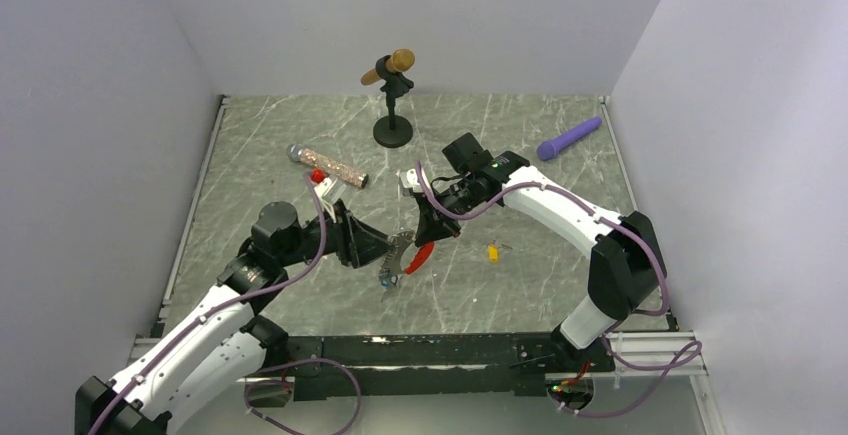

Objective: Put the keys on the keyring

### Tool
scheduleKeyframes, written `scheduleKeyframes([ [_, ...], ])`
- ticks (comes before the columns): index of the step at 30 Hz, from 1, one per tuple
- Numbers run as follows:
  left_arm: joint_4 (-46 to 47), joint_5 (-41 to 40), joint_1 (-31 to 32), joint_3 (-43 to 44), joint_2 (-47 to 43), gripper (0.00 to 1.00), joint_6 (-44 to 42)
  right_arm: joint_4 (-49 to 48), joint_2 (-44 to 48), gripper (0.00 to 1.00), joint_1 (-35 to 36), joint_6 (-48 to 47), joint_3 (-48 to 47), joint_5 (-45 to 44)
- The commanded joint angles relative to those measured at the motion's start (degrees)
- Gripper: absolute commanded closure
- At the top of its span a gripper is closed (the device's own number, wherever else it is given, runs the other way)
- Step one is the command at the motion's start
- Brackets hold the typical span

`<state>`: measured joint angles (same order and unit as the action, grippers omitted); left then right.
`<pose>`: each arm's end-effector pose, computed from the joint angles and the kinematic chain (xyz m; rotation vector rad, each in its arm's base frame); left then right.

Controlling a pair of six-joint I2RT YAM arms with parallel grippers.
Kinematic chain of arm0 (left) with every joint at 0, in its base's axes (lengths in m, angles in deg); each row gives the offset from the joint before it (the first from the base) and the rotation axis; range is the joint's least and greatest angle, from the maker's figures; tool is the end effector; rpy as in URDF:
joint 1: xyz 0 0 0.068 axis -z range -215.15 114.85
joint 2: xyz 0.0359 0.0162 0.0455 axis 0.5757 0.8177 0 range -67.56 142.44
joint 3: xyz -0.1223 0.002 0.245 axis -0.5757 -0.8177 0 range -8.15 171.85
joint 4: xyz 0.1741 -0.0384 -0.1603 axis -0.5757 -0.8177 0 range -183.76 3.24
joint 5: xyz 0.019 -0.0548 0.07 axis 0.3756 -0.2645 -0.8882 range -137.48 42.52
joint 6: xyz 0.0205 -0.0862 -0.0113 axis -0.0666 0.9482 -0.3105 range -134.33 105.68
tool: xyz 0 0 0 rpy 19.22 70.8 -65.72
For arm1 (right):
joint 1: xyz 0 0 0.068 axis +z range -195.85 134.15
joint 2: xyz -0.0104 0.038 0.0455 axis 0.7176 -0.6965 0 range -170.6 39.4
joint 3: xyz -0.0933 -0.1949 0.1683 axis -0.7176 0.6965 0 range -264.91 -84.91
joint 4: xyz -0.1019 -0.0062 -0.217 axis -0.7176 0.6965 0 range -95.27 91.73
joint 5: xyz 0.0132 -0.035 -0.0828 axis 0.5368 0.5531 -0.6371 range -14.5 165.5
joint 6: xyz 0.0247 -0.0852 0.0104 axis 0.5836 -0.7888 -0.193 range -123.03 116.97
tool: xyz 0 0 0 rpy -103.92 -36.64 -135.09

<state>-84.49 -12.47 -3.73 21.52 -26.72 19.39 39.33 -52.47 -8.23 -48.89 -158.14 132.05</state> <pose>0.1351 -0.1359 0.2813 0.4578 1.8432 -1.3318 0.2057 0.2426 0.2593 -1.7885 1.5527 1.2203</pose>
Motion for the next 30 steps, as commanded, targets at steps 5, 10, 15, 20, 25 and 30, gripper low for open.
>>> scheduleKeyframes([
  [5, 1.96, 1.86, -0.14, -0.61, 1.64, 0.46, 0.8, 0.49, -0.2, 1.0, -0.02, 0.03, -2.61, 3.02],
  [10, 1.8, 1.92, -0.19, -0.74, 2.74, 0.46, 0.84, 0.55, -0.31, 1.0, -0.03, -0.01, -2.7, 2.9],
  [15, 2.09, 1.93, -0.17, -1.05, 3.75, 0.45, 1.18, 0.85, -0.61, 1.0, -0.09, -0.18, -2.97, 3.01],
  [20, 2.67, 2.3, -0.16, -1.2, 4.91, 0.46, 1.64, 0.93, -0.6, 1.0, 0.0, -0.19, -3.06, 3.19],
  [25, 4.4, 3.26, -0.12, -1.54, 5.42, 0.47, 2.6, 0.78, -0.64, 1.0, -0.02, -0.1, -3.02, 3.28],
  [30, 5.91, 3.62, -0.13, -1.72, 5.78, 0.49, 3.47, 0.85, -0.72, 1.0, -0.04, -0.03, -3.15, 3.32],
])
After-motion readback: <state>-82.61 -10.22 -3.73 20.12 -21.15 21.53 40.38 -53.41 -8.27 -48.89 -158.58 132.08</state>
